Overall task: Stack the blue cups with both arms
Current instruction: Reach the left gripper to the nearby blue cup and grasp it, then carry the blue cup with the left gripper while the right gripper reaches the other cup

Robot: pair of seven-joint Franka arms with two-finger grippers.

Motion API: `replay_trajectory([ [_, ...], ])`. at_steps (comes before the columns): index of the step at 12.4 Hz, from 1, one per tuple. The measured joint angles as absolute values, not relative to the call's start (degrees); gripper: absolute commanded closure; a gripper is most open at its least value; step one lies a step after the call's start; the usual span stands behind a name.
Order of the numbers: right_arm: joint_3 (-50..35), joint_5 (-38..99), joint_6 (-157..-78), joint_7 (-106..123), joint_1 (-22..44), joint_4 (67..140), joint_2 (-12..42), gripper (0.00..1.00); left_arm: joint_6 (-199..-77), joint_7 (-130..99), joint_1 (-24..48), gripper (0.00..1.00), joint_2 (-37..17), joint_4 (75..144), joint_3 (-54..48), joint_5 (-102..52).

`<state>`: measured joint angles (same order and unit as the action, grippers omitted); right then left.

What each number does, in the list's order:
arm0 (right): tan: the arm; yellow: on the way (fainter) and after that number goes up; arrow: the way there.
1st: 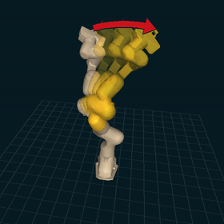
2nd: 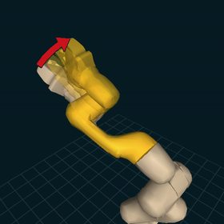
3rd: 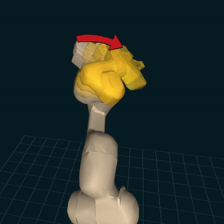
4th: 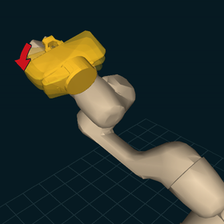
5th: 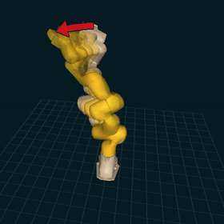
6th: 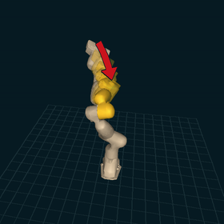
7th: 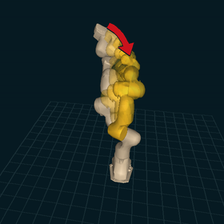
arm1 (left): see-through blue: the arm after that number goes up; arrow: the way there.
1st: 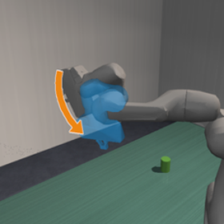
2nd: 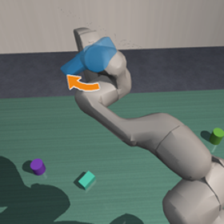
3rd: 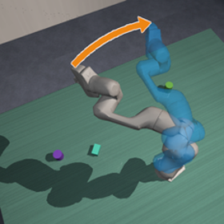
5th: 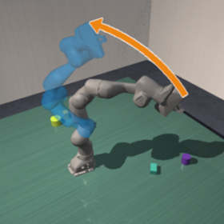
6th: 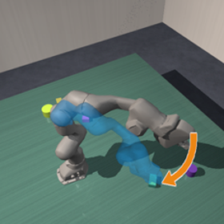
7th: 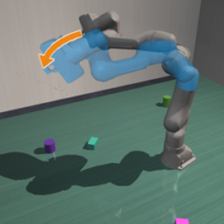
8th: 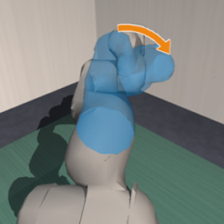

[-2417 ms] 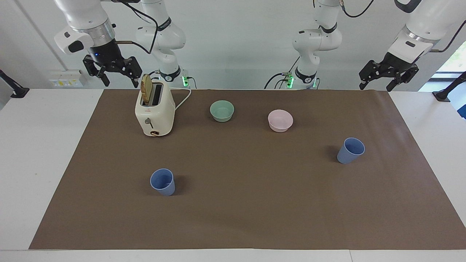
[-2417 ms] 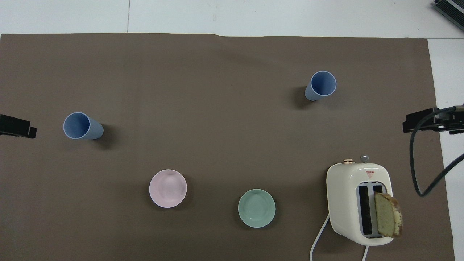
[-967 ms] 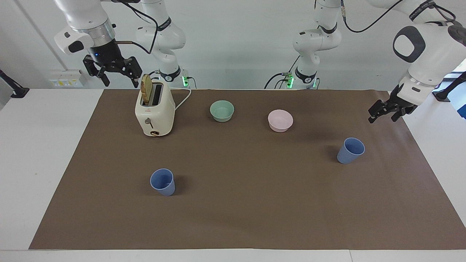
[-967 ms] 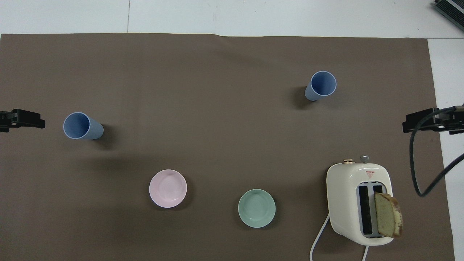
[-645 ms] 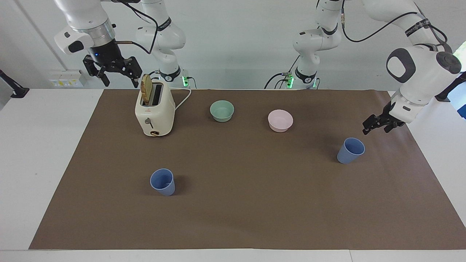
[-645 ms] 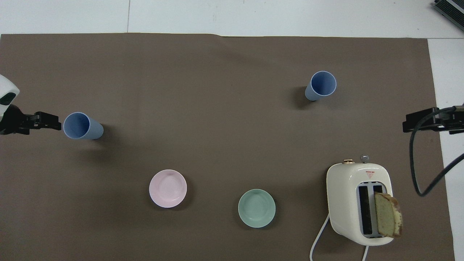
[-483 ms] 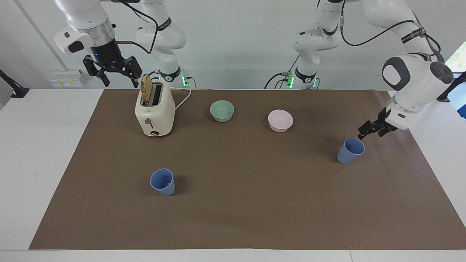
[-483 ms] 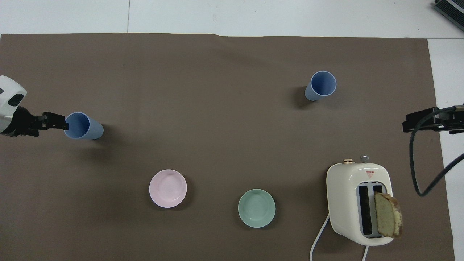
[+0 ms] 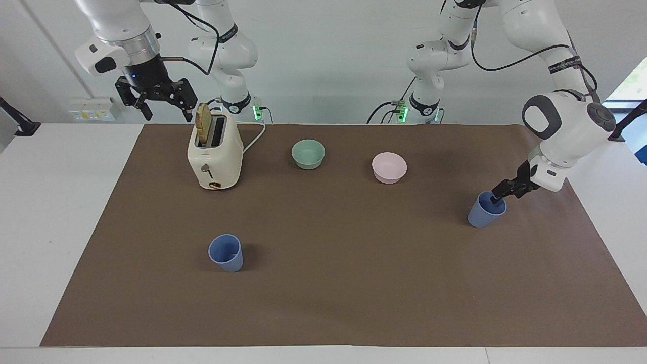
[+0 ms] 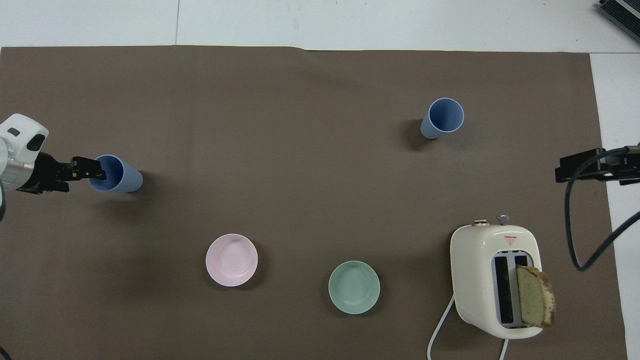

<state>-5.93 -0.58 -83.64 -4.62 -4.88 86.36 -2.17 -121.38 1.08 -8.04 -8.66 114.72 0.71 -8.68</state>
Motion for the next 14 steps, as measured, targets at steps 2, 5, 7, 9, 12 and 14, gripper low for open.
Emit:
replay_trajectory([
  [2, -5.93, -0.58, -83.64, -4.62, -4.88, 86.37, -2.17, 0.0, -121.68, 0.98, -7.98, 0.71, -8.88, 115.06, 0.45, -8.7],
  [5, -5.93, -0.79, -83.64, -4.62, -4.88, 86.37, -2.17, 0.0, -122.01, 0.95, -7.98, 1.0, -8.88, 115.86, 0.34, -8.72],
  [7, -5.94, -1.59, -83.64, -4.62, -4.87, 86.38, -2.17, 0.0, -122.01, 0.92, -7.98, 1.0, -8.88, 115.91, 0.3, -8.74],
  [9, -6.0, -1.63, -83.81, -4.62, -4.85, 86.4, -2.14, 0.0, -122.03, 0.9, -7.95, 1.0, -8.75, 115.76, 0.22, -8.95],
  [12, -6.15, -1.63, -84.6, -4.62, -4.77, 86.23, -1.74, 0.0, -121.61, 0.9, -7.94, 1.0, -8.64, 113.93, 0.18, -8.95],
  [14, -6.33, -1.64, -84.72, -4.62, -4.69, 86.18, -1.41, 0.0, -117.73, -0.41, -7.54, 1.0, -8.38, 109.51, -0.11, -8.97],
])
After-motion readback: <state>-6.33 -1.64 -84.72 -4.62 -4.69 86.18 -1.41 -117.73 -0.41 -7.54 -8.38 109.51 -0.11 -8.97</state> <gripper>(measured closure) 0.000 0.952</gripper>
